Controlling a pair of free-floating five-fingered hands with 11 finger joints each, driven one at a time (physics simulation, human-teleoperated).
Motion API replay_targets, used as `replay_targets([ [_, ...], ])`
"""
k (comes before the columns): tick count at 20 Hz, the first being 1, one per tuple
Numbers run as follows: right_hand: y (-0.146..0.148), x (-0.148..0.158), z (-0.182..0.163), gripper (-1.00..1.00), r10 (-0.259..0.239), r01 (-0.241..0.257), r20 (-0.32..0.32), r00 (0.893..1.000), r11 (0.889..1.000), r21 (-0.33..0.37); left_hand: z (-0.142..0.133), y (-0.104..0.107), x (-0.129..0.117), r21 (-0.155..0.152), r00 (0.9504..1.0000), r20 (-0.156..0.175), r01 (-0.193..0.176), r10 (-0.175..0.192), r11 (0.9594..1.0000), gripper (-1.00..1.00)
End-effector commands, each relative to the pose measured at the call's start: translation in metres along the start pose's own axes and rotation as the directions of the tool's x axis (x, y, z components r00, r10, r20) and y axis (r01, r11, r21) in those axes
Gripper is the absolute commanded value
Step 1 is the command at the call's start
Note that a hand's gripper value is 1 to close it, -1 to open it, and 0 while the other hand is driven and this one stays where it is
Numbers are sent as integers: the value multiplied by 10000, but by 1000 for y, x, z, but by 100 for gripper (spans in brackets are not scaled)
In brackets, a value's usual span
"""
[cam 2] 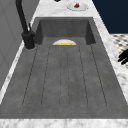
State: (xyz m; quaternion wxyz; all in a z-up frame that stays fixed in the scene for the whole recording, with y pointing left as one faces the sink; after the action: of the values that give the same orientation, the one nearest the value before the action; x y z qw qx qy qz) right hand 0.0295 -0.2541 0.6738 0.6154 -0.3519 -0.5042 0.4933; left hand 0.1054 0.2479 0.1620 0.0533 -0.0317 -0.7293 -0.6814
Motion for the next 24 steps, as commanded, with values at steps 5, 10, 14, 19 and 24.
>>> replay_targets([
  [5,30,-12,11,-100,228,-224,-106,9997,9990,377,0,0,0,0,10000,0,0,0,10000,0],
  [10,46,-23,5,-100,180,-184,108,9998,9992,342,0,0,0,0,10000,0,0,0,10000,0],
  [14,55,-33,4,-100,74,-81,189,9998,9992,384,0,0,0,0,10000,0,0,0,10000,0],
  [19,70,-48,0,-100,95,-104,236,9997,9992,385,0,0,0,0,10000,0,0,0,10000,0],
  [24,87,-66,-3,-100,198,-210,314,9993,9990,392,0,0,0,0,10000,0,0,0,10000,0],
])
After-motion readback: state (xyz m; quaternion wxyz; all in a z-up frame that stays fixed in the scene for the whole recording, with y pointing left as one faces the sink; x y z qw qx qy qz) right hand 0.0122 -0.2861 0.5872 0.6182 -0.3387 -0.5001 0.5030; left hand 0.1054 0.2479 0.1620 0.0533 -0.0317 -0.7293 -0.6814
